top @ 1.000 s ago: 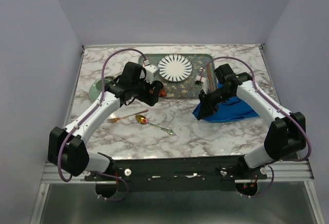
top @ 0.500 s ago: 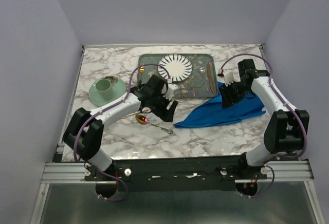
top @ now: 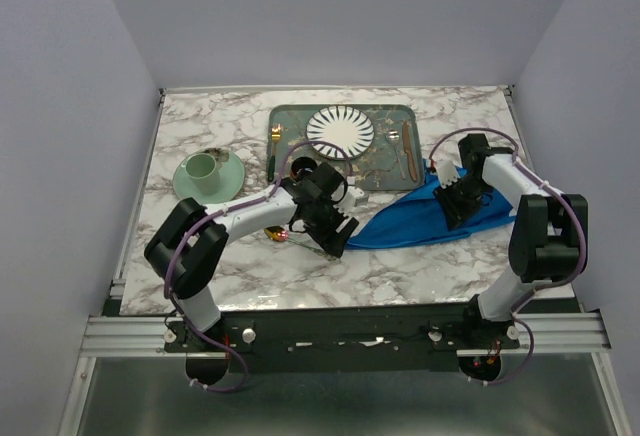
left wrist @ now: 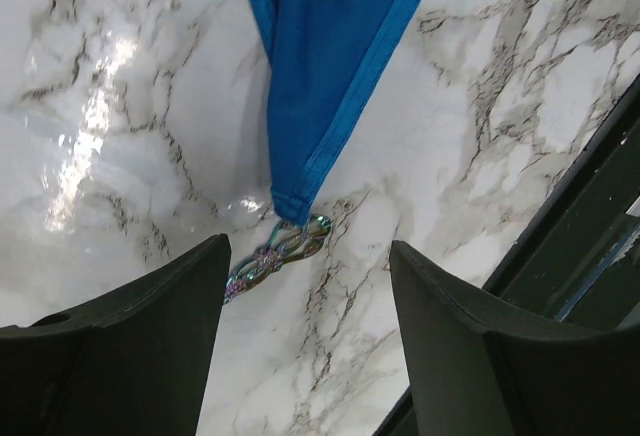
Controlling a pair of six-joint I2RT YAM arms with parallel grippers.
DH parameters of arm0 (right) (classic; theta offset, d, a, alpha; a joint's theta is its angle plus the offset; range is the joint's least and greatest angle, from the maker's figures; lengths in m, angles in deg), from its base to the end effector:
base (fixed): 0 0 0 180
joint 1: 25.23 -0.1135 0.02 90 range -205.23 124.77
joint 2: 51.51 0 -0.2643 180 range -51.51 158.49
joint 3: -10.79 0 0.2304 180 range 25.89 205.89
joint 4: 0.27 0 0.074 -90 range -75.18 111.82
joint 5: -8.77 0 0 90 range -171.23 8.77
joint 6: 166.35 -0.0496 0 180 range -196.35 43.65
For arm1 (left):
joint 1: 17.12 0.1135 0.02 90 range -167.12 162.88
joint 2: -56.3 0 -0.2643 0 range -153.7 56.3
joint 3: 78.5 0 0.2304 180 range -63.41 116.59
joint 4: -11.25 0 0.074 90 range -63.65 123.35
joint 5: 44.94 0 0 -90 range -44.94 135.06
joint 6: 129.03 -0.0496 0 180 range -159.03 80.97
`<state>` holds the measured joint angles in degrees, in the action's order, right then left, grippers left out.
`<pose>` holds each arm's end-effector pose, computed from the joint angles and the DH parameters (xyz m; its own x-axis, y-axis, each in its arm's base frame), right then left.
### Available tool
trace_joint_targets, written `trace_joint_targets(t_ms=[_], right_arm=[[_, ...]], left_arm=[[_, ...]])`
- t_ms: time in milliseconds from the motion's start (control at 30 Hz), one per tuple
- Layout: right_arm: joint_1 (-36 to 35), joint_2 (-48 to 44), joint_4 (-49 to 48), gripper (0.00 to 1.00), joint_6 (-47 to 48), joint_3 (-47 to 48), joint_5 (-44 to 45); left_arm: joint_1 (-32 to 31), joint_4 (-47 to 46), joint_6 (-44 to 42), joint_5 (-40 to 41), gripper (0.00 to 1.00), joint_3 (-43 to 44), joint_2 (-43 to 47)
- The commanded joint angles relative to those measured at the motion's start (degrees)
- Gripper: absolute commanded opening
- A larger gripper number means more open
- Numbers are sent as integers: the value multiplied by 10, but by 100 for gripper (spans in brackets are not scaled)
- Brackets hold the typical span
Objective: Fold the napkin into a case and place the utensils inside
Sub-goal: Pick up the crumpled napkin from the center of the board.
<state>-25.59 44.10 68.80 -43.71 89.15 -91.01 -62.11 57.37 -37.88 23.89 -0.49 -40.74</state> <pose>0.2737 0.0101 0.1856 -0.8311 -0.5368 -0.1455 -0.5526 0.8264 0.1081 0.2142 -0.2394 0.1916 -0.6570 0.6303 -0.4136 0.7536 0.5650 -0.3361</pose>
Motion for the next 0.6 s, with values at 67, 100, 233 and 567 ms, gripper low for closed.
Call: trace_joint_targets(t_ms=[67,100,233,567], right_arm=[[0,17,70,37,25,1,-76],[1,17,82,37,36,5,-94],[1,9,119,38,34,41,-175],[47,59,39,63,-100,197,-78]], left_arm=[[-54,5,-94,61,72,65,-33],[-56,5,-97,68,70,70,-45],[-57,18,-115,89,50,105,-79],[-55,23,-135,126,1,99,-80]])
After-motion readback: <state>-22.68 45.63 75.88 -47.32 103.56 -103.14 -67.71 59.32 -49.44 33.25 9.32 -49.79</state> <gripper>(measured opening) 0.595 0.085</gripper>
